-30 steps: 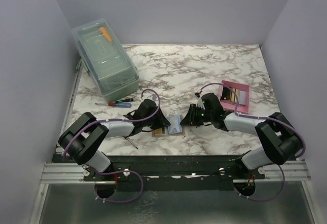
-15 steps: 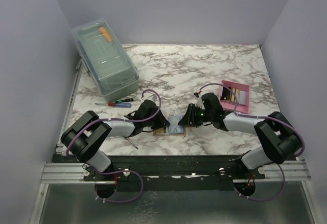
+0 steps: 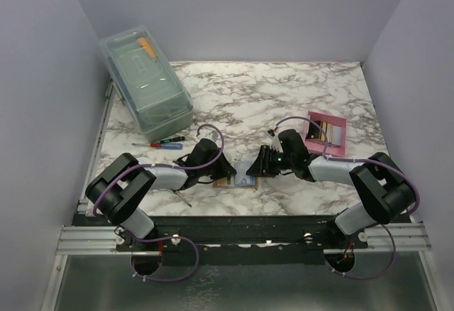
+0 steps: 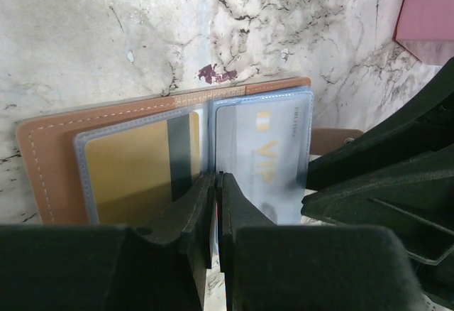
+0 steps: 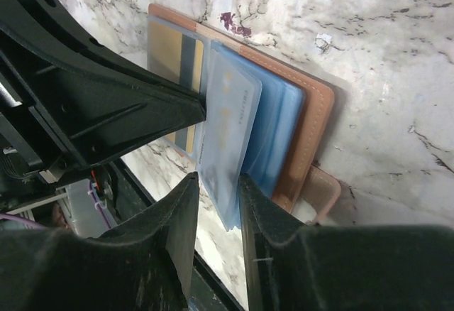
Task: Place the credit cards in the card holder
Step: Insert the credit card into the card holder.
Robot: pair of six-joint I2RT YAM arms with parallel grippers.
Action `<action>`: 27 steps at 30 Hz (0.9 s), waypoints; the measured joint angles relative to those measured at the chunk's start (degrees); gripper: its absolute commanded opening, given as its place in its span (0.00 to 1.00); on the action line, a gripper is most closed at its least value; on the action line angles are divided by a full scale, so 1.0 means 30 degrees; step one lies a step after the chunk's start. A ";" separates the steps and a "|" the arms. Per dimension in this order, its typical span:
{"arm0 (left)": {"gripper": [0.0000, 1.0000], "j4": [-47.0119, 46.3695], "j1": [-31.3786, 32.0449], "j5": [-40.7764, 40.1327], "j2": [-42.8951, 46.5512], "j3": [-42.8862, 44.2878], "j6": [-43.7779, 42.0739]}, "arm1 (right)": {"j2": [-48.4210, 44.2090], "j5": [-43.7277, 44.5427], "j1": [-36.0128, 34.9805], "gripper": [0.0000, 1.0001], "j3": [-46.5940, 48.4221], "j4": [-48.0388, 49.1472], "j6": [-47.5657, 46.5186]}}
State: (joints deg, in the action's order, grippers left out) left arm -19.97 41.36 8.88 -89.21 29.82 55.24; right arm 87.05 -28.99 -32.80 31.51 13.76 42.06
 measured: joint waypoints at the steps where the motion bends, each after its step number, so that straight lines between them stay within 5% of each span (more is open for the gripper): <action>1: 0.12 -0.0102 0.0007 0.0022 -0.0066 0.0000 0.0007 | 0.0000 -0.0022 -0.0044 0.32 0.0007 -0.0007 0.0015; 8: 0.18 -0.0335 0.0000 0.0160 -0.0182 0.0000 0.0066 | -0.0015 -0.0073 -0.0262 0.34 0.0138 -0.0051 0.0051; 15: 0.48 0.0510 0.0007 0.0452 0.0780 0.0000 0.0080 | -0.1107 0.1078 -0.0321 0.40 0.0474 -0.1967 -0.0262; 21: 0.62 0.4707 -0.0007 0.0393 0.4248 0.0415 -0.0699 | -0.2076 0.2761 -0.0328 0.49 0.1173 -0.4422 -0.1173; 25: 0.84 0.8029 -0.0153 -0.0328 0.6921 0.1195 -0.1756 | -0.2718 0.3657 -0.0328 0.52 0.1297 -0.5668 -0.1588; 27: 0.88 0.9136 -0.0350 -0.0801 0.7788 0.1297 -0.2062 | -0.2790 0.4000 -0.0328 0.54 0.1399 -0.6054 -0.1734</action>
State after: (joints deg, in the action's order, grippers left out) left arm 7.44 40.32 6.48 -65.84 33.71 49.06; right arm 78.67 -16.99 -33.78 35.70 -4.40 36.86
